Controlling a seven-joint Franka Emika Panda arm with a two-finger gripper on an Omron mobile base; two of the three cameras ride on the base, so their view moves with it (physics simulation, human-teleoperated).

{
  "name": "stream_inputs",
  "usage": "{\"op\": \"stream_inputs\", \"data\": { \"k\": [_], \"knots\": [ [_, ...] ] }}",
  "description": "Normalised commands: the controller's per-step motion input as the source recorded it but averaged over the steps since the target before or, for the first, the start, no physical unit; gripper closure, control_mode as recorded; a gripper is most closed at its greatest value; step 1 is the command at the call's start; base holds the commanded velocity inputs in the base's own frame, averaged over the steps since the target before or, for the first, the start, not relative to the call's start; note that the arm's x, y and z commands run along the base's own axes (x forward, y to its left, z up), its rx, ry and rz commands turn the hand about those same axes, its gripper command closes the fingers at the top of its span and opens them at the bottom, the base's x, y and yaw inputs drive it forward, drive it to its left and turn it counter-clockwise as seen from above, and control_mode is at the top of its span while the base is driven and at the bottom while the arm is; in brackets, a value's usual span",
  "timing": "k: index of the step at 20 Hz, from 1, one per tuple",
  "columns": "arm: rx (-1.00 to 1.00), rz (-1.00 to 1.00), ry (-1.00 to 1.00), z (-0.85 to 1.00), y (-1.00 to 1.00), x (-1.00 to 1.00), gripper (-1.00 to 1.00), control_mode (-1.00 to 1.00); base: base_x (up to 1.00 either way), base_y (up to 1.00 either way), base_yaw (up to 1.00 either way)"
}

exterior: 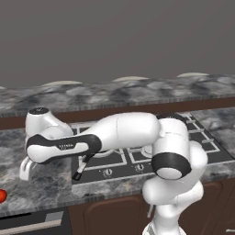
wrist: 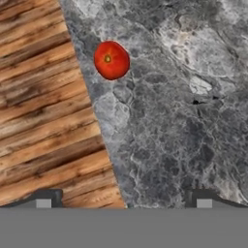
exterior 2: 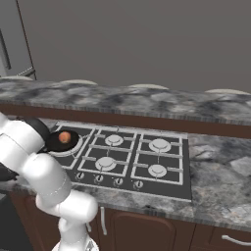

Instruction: Place the pan on the front left burner on the stove. Then place the tomato and the onion in the pan and turn on the front left burner.

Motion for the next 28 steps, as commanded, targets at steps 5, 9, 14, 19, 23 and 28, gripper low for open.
{"op": "stream_inputs", "data": {
  "k": [5, 9, 14, 19, 23, 28],
  "knots": [
    [0.00, 0.10, 0.01, -0.10, 0.39, 0.00, -1.00, -1.00, 0.00, 0.00, 0.00],
    [0.00, 0.04, 0.04, -0.02, 0.45, 0.00, -1.00, -1.00, 0.00, 0.00, 0.00],
    [-0.08, 0.00, 0.04, 0.00, 0.36, 0.00, -1.00, -1.00, 0.00, 0.00, 0.00],
    [-0.15, 0.00, 0.03, 0.05, 0.38, 0.00, -1.00, -1.00, 0.00, 0.00, 0.00],
    [-0.15, 0.00, 0.08, 0.21, 0.32, 0.01, -1.00, -1.00, 0.00, 0.00, 0.00],
    [-0.12, 0.00, 0.12, 0.12, 0.36, 0.11, -1.00, -1.00, 0.00, 0.00, 0.00]
  ]
}}
